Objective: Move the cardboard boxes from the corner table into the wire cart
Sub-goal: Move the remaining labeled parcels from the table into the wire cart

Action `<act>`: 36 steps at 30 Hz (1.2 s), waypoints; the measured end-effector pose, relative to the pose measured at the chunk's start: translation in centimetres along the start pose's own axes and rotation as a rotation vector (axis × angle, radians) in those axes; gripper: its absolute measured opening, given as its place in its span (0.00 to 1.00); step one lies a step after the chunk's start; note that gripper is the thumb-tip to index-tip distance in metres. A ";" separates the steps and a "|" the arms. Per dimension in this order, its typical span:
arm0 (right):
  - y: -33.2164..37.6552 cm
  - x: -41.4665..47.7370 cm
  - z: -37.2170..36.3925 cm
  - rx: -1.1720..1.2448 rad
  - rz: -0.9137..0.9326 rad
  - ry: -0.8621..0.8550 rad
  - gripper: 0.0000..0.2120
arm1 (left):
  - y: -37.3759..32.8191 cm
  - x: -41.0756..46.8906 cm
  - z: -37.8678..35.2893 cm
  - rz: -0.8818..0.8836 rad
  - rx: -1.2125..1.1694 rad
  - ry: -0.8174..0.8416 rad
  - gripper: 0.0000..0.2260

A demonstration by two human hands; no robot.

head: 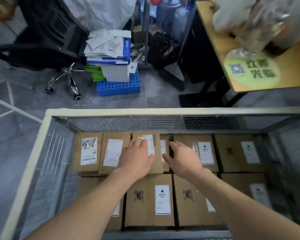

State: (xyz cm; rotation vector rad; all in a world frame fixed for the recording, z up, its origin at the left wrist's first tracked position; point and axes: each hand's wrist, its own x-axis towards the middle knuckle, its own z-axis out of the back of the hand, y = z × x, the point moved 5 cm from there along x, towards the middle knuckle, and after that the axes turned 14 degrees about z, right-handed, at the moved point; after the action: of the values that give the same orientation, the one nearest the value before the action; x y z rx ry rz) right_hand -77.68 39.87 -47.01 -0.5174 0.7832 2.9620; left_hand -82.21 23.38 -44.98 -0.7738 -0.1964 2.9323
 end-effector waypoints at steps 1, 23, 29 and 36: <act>0.4 -0.8 1.7 -0.011 0.002 -0.022 0.23 | -0.7 -0.8 1.3 -0.017 0.013 -0.024 0.28; 4.2 -23.3 25.2 -0.140 -0.306 -0.520 0.19 | -17.0 -16.3 18.4 -0.620 0.068 -0.259 0.26; 4.8 -33.4 26.2 -0.180 -0.496 -0.629 0.26 | -21.4 -23.0 19.1 -0.863 0.084 -0.258 0.27; 5.6 -47.8 25.4 -0.185 -0.732 -0.740 0.32 | -27.1 -34.7 17.2 -1.139 0.094 -0.235 0.30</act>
State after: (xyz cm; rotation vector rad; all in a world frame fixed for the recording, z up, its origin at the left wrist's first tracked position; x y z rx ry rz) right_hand -41.03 49.79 -7.99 0.2586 0.1738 2.2490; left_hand -58.93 43.82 -9.36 -0.1609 -0.3607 1.9001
